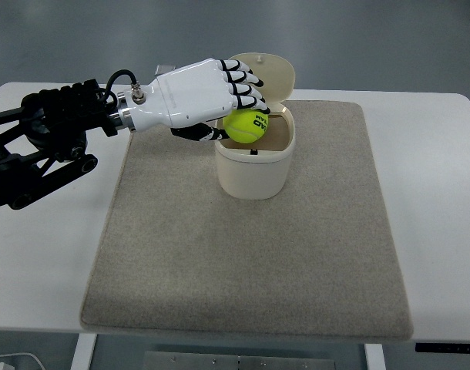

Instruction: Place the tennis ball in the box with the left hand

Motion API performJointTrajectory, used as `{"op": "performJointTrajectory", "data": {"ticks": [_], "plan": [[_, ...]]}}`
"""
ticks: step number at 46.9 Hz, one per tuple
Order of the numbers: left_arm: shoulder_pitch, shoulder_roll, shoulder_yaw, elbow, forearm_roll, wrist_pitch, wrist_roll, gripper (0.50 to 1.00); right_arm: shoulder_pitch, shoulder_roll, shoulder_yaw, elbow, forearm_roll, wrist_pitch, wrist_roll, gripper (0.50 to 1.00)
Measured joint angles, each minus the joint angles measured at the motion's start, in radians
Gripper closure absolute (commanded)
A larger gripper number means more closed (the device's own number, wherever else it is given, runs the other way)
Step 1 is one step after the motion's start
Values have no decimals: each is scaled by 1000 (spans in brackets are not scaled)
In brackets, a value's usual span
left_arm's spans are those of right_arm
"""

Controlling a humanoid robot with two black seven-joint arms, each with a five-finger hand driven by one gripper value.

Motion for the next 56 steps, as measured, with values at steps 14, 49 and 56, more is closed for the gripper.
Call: {"op": "performJointTrajectory", "data": {"ticks": [14, 49, 56], "plan": [[8, 6, 2, 10, -39, 0, 0, 534, 0, 0, -1, 0, 0, 0, 0, 562], [16, 156, 15, -38, -347, -2, 0, 508, 0, 0, 0, 0, 0, 0, 0, 560], [27, 213, 13, -50, -507, -3, 0, 508, 0, 0, -1, 0, 0, 0, 0, 562]]}}
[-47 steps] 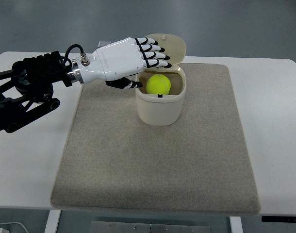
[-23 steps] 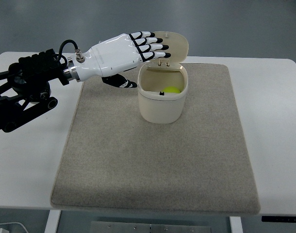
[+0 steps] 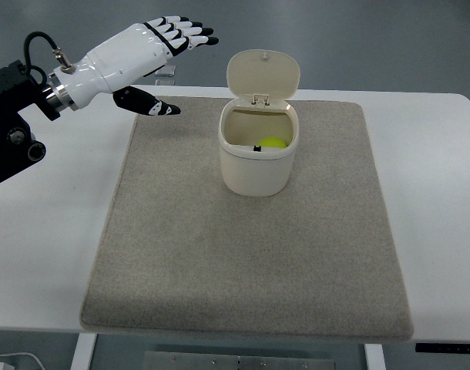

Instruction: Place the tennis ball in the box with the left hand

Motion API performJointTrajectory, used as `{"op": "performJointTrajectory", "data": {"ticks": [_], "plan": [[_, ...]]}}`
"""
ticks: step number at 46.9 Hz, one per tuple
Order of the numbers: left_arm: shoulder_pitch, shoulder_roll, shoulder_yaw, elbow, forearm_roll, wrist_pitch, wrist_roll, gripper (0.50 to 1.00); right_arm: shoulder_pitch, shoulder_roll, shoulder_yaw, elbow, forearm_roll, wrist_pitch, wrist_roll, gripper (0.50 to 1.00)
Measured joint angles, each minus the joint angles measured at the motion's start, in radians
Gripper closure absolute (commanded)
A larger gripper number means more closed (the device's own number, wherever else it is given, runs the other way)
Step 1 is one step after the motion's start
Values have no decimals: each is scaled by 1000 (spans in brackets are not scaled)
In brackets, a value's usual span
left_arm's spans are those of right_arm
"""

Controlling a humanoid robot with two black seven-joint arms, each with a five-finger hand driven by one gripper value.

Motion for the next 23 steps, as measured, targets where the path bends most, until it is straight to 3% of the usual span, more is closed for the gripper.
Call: {"op": "performJointTrajectory", "data": {"ticks": [11, 17, 23], "plan": [[24, 64, 0, 12, -433, -68, 2, 508, 0, 0, 0, 0, 0, 0, 0, 560], [30, 92, 0, 29, -729, -199, 3, 508, 0, 0, 0, 0, 0, 0, 0, 562], [32, 105, 0, 81, -955, -386, 4, 508, 0, 0, 0, 0, 0, 0, 0, 562]]}}
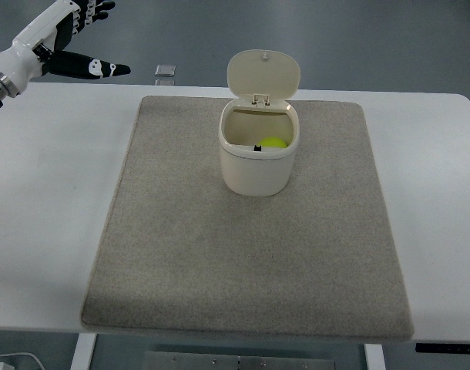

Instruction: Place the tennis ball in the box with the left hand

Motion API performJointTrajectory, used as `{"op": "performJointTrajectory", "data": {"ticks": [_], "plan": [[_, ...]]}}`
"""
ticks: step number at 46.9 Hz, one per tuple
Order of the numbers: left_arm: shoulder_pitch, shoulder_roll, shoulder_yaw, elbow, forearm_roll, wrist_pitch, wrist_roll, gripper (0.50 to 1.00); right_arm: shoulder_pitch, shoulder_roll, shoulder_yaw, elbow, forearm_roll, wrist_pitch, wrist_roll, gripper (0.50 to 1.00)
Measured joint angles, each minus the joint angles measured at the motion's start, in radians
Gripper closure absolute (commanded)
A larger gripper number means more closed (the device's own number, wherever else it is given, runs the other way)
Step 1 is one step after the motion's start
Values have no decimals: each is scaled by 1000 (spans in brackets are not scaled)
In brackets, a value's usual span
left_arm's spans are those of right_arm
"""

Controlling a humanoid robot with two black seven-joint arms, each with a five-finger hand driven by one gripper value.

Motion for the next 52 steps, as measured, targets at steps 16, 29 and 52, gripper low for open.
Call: {"op": "performJointTrajectory", "data": {"ticks": [16, 29, 52], "plan": [[13, -13, -3, 259, -333, -603, 80, 508, 0, 0, 0, 0, 0, 0, 0, 560], [23, -29, -10, 267, -785, -614, 390, 508, 0, 0, 0, 0, 0, 0, 0, 562], [46, -86, -13, 261, -1197, -614, 591, 508, 0, 0, 0, 0, 0, 0, 0, 562]]}}
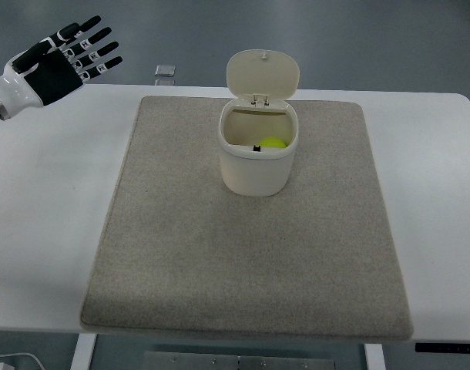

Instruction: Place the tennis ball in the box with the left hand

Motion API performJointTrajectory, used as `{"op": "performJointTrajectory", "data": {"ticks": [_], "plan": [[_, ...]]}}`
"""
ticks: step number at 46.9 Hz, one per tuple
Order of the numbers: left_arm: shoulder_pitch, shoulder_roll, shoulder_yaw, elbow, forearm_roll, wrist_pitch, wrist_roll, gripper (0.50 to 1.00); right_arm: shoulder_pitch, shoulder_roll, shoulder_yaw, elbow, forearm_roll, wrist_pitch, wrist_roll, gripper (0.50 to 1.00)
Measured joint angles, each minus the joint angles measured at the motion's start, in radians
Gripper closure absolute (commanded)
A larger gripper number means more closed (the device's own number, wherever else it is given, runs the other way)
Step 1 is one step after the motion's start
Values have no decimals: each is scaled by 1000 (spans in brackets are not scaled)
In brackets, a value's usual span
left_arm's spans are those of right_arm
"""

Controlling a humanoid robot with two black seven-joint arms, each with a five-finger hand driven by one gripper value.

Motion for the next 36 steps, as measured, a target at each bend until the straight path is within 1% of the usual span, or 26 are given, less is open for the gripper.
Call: {"op": "performJointTrajectory", "data": {"ticks": [8, 26, 36], "plan": [[29, -40, 4, 0, 11, 0, 10, 508, 0, 0, 0, 0, 0, 0, 0, 562], [32, -43, 4, 0, 20, 0, 10, 508, 1, 0, 0, 11, 2, 9, 0, 560], [32, -39, 3, -3, 20, 0, 12, 508, 1, 0, 0, 11, 3, 0, 4, 562]]}}
